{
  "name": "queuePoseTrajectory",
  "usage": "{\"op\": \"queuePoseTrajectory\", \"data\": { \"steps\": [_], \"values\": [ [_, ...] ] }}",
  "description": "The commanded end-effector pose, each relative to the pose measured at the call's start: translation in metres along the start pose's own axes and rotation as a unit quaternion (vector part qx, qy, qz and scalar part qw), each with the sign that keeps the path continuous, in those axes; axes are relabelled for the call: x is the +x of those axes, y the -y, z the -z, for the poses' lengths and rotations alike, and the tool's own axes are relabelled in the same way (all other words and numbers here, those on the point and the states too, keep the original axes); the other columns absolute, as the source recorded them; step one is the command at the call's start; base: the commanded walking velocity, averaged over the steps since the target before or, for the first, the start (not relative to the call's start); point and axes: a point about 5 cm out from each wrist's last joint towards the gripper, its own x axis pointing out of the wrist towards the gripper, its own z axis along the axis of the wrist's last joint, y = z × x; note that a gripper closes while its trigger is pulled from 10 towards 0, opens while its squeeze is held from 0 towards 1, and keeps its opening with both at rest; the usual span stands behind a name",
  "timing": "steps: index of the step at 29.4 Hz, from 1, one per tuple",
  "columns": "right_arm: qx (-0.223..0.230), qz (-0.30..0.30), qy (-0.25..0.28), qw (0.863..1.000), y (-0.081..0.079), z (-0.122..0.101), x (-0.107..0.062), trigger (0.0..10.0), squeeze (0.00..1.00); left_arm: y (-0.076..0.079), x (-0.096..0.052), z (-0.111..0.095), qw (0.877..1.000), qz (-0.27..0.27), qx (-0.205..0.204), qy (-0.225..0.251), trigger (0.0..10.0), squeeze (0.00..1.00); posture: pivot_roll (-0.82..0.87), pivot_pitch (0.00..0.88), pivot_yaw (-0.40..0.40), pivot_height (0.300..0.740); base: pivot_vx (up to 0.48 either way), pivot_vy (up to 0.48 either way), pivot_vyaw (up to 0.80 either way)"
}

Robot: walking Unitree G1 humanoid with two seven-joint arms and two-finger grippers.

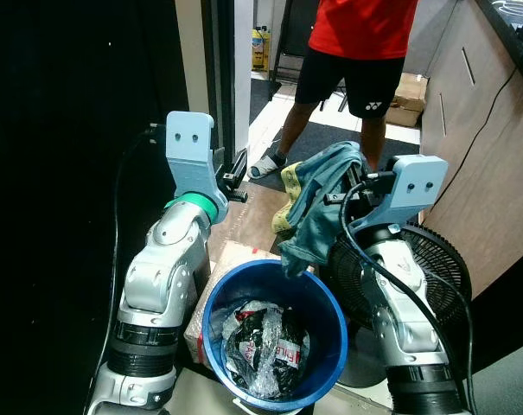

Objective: Clothes washing

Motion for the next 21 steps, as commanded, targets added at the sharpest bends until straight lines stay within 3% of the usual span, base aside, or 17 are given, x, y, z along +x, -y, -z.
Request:
{"op": "queuePoseTrajectory", "data": {
  "steps": [1,21],
  "values": [
    [0.001,0.006,0.01,1.0,0.001,-0.004,0.0,10.0,0.0,-0.002,0.0,-0.003,1.0,-0.004,0.005,0.006,10.0,0.0,0.11,0.047,0.019,0.74,0.0,0.0,0.0],
    [-0.005,0.009,0.001,1.0,0.002,0.0,-0.001,10.0,0.0,-0.008,-0.004,0.007,1.0,-0.018,0.018,-0.008,10.0,0.0,0.1,0.043,0.016,0.74,0.0,0.0,0.0]
  ]
}}
